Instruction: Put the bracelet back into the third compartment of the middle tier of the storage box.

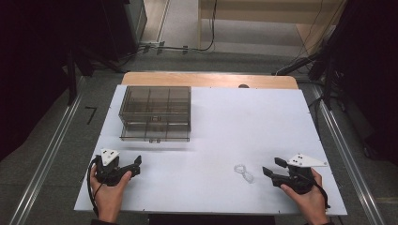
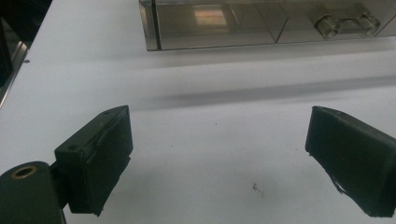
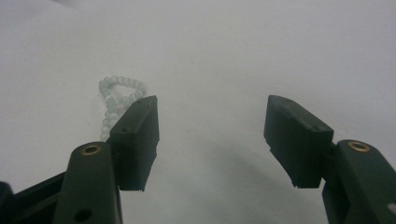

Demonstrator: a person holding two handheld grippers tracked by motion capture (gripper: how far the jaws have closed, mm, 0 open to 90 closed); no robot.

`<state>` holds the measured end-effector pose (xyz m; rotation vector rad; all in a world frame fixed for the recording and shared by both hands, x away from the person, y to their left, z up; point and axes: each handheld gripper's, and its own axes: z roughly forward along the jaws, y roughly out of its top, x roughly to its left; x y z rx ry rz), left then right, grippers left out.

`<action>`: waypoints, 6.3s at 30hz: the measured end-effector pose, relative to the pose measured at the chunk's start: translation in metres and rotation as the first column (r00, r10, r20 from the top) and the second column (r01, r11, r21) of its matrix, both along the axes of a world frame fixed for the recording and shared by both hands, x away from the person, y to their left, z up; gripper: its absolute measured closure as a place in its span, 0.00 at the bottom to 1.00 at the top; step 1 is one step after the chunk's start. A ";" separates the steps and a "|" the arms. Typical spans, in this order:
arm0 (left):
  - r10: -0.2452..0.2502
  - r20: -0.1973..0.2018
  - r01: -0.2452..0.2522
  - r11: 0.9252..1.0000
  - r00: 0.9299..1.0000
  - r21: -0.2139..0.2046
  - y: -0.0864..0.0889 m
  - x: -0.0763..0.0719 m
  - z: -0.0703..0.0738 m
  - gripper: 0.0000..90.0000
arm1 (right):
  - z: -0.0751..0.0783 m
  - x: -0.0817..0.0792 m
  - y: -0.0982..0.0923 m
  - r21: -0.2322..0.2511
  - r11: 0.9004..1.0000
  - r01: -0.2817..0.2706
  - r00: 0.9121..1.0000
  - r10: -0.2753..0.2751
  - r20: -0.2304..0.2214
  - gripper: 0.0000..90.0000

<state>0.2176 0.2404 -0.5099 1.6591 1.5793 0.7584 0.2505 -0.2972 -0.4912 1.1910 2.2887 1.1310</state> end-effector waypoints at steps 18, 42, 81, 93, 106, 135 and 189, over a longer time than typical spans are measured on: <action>-0.001 -0.004 0.001 1.000 1.000 -0.001 0.000 0.000 -0.001 0.08 | -0.001 -0.002 0.013 -0.003 1.000 -0.028 0.999 0.028 -0.021 0.42; -0.003 -0.009 0.003 1.000 1.000 0.000 0.000 0.001 -0.001 0.08 | -0.002 -0.004 0.030 0.002 0.998 -0.064 0.997 0.064 -0.047 0.48; -0.008 -0.007 0.008 1.000 1.000 -0.004 0.000 0.001 -0.001 0.08 | -0.010 -0.005 0.052 -0.031 0.984 -0.176 0.978 0.171 -0.119 0.87; -0.010 -0.006 0.010 1.000 1.000 -0.004 0.000 0.001 -0.001 0.08 | -0.008 -0.005 0.052 -0.045 0.984 -0.171 0.980 0.165 -0.111 0.93; -0.011 -0.007 0.011 1.000 1.000 -0.004 -0.001 0.001 -0.001 0.08 | 0.002 -0.007 0.049 -0.040 0.988 -0.151 0.987 0.149 -0.060 0.93; 0.001 -0.010 -0.001 1.000 1.000 -0.011 -0.001 -0.002 -0.002 0.08 | 0.030 0.010 0.087 0.013 0.985 -0.170 0.984 0.169 0.046 0.93; -0.004 -0.009 0.004 1.000 1.000 -0.019 0.001 0.000 -0.002 0.08 | 0.041 0.042 0.169 0.080 0.970 -0.229 0.972 0.223 0.068 0.93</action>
